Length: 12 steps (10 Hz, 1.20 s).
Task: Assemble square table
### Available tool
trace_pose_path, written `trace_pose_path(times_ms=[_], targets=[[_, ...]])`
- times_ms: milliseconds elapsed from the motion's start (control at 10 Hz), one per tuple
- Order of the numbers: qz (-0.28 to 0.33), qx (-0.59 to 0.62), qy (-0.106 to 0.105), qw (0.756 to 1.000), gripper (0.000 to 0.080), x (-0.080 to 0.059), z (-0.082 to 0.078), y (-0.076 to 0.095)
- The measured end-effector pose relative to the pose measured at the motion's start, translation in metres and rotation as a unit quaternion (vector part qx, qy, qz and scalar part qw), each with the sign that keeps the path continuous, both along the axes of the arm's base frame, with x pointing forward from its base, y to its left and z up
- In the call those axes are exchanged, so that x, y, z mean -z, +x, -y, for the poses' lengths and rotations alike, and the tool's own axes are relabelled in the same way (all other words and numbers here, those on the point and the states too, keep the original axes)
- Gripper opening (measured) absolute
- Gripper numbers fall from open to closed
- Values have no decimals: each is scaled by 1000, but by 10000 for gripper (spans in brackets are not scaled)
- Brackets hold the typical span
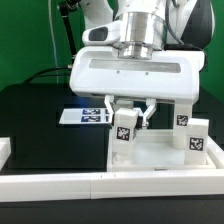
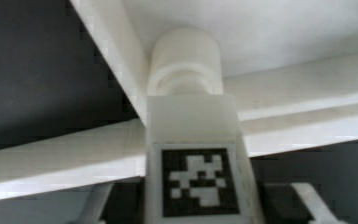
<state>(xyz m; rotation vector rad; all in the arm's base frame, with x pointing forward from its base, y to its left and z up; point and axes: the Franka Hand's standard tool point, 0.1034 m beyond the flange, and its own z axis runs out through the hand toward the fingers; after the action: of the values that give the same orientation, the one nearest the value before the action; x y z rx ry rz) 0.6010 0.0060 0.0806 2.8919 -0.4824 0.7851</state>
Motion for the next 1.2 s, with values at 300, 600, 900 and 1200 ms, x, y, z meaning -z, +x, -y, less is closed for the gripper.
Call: trace_pose_path(times_ms=[300, 600, 900, 1200], targets=[[0, 0, 0, 1000, 614, 0, 0, 0], [0, 0, 0, 1000, 648, 0, 0, 0], [0, 0, 0, 1000, 649, 0, 0, 0], [-44, -8, 33, 998, 649, -21, 29, 1]])
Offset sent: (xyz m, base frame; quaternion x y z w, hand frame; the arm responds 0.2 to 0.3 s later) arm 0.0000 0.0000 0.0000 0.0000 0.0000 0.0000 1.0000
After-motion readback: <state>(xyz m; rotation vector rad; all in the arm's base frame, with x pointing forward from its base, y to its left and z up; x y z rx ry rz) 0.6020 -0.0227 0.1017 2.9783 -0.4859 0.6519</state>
